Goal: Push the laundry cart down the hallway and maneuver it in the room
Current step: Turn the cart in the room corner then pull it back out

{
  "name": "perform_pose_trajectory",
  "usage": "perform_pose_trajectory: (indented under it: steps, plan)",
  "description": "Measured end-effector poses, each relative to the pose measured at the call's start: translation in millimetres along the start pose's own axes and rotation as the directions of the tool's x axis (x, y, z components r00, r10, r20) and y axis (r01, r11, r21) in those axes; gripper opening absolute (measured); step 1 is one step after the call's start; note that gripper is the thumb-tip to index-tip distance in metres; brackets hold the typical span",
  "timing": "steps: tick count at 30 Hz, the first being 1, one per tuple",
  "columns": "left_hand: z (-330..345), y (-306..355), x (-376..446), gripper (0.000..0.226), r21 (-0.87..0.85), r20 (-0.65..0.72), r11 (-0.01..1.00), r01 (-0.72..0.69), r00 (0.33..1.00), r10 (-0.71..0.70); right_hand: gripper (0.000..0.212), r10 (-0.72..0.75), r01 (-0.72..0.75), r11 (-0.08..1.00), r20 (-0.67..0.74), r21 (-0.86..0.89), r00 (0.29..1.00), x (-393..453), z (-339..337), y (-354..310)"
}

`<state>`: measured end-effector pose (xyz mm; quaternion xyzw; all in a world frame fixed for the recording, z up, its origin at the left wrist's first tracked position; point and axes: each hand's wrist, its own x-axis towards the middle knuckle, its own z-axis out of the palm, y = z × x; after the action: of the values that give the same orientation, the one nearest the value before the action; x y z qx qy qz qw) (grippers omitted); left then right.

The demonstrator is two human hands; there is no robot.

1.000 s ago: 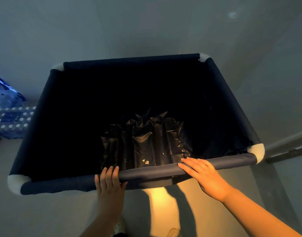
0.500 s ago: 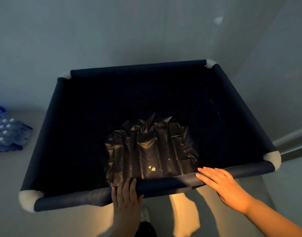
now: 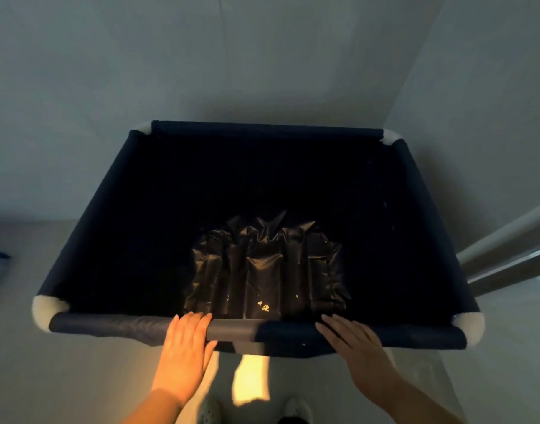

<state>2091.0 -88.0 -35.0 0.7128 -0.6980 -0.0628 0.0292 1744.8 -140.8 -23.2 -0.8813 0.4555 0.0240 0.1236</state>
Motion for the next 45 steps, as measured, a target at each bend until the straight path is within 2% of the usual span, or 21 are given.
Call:
perform_pose_trajectory:
  steps: [2,5,7,12,16,24,27,32,37,40,45]
  plan:
    - [-1,10,12,0.067,0.033,0.032,0.999,-0.015,0.999,0.014,0.083,0.009,-0.009,1.0,-0.035,-0.002,0.999,-3,-3,9]
    - [-3,24,29,0.068,0.06,0.074,0.998,-0.032,0.997,0.027,0.104,0.06,-0.059,0.997,-0.016,0.043,0.998,-7,-1,18]
    - [-6,33,40,0.068,0.068,0.075,0.996,-0.05,0.996,0.045,0.11,0.092,-0.093,0.994,0.006,0.051,0.996,-11,0,25]
    - [-11,41,55,0.072,0.066,0.098,0.994,-0.086,0.992,0.08,0.116,0.13,-0.134,0.989,0.074,0.058,0.989,-8,2,33]
    - [-16,24,57,0.069,0.062,0.113,0.993,-0.102,0.989,0.094,0.116,0.125,-0.131,0.987,0.073,0.092,0.99,3,5,21]
    - [-27,-32,59,0.062,0.078,0.206,0.986,-0.144,0.97,0.126,0.111,0.127,-0.131,0.99,0.06,0.06,0.99,35,5,-21]
    - [-30,-60,67,0.041,0.066,0.106,0.984,-0.165,0.982,0.158,0.108,0.159,-0.161,0.986,0.036,0.046,0.987,52,7,-44]
    - [-44,-119,89,0.045,-0.003,0.039,0.986,-0.167,0.985,0.167,0.112,0.207,-0.205,0.973,-0.008,0.11,0.978,94,12,-93]
    - [-57,-176,108,0.047,0.064,0.067,0.987,-0.146,0.988,0.142,0.103,0.186,-0.18,0.974,-0.035,0.142,0.982,139,15,-141]
    - [-55,-199,103,0.039,0.108,0.052,0.983,-0.146,0.989,0.141,0.102,0.17,-0.163,0.975,-0.034,0.149,0.985,153,14,-159]
    - [-44,-225,78,0.064,0.085,0.067,0.994,-0.072,0.996,0.066,0.101,0.095,-0.092,0.984,-0.012,0.149,0.995,163,13,-174]
